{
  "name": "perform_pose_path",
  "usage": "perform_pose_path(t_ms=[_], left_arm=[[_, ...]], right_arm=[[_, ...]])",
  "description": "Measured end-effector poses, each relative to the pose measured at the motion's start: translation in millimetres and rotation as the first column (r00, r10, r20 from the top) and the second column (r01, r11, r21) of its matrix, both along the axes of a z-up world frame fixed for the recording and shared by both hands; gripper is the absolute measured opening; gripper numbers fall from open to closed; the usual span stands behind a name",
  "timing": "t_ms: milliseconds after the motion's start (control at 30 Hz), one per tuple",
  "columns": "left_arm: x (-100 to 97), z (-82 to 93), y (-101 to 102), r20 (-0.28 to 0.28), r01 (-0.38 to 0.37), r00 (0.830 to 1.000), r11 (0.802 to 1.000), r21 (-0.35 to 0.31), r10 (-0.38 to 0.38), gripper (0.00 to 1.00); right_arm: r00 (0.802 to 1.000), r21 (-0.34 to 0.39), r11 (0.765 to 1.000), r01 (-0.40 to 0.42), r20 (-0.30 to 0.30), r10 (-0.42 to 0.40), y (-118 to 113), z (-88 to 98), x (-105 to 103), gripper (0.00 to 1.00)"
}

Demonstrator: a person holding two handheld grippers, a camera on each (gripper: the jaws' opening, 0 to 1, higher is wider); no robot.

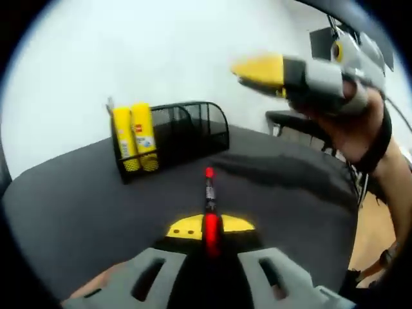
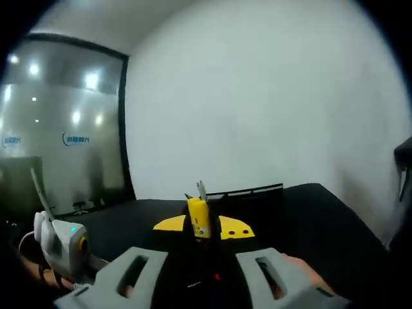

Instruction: Pick up pens and glue sticks and place them into the holder.

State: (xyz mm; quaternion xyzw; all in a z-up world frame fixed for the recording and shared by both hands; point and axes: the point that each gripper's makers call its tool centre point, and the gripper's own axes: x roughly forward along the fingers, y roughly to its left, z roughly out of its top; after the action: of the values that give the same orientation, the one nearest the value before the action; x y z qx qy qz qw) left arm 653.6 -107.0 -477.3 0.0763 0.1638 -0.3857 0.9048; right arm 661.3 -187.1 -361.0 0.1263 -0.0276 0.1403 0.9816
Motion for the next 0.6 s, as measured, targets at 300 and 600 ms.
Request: perform_pose_path(t_ms=[300, 600], left_arm=[[-2.0, 39.1, 16.0, 0.161, -0.011, 0.987, 0.995, -0.097, 0.027, 0.04], [-20.2, 92.2, 24.8, 0.373, 0.044, 0.926, 0.968, -0.247, 0.053, 0.04]], right_arm=[[0.998, 0.253, 0.967, -0.009, -0.064, 0.026, -8.5, -19.6, 1.0, 0.14], [0.96, 0.547, 0.81, -0.212, -0.037, 0.277, 27.7, -4.1, 2.4, 0.19]])
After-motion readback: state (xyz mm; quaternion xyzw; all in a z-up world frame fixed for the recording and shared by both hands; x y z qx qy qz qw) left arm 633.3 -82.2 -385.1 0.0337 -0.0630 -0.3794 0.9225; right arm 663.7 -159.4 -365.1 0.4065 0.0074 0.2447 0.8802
